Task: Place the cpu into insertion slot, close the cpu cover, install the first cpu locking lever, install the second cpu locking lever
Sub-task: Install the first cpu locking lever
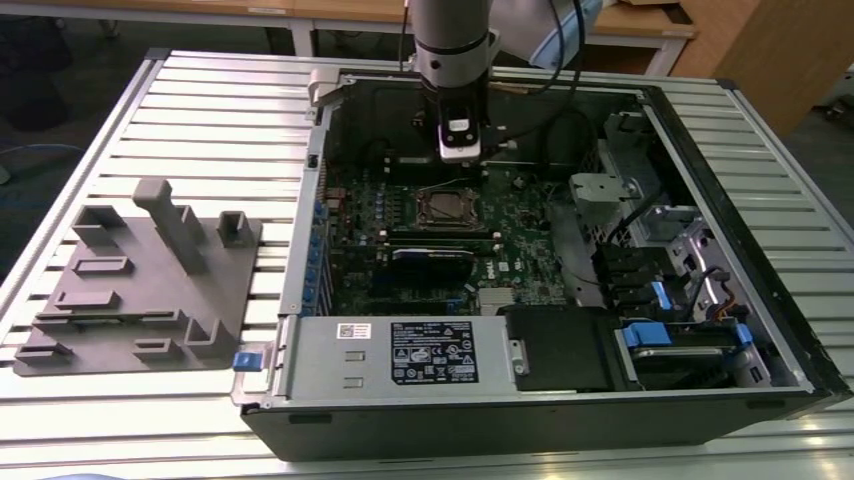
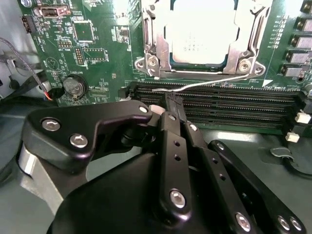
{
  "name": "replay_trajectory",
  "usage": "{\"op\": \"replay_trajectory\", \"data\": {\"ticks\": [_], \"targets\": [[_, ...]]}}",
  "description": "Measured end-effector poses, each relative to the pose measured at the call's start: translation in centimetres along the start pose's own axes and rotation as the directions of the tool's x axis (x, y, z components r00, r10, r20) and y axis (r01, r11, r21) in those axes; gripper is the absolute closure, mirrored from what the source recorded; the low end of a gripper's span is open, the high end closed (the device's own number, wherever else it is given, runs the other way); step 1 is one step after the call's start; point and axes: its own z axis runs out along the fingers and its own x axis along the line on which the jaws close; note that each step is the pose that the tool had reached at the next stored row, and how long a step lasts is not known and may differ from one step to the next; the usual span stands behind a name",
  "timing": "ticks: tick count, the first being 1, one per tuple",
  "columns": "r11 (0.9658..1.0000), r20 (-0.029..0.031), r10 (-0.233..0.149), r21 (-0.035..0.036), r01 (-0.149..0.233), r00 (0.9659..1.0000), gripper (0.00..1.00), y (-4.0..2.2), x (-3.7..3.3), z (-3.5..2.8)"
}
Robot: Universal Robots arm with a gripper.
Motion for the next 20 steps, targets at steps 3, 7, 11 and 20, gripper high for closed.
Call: {"op": "replay_trajectory", "data": {"ticks": [3,7,11,20], "targets": [[1.0,0.0011,-0.001,-0.0009,0.001,1.0,0.89,-0.17,0.0,-0.03],[1.0,0.0012,-0.001,-0.0013,0.001,1.0,0.89,-0.26,0.0,-0.09],[1.0,-0.0002,0.0,-0.0052,0.0,1.0,0.89,-0.39,-0.03,-0.18],[0.9999,0.0047,0.0,-0.0154,0.0,1.0,0.89,-0.96,-0.02,-0.27]]}}
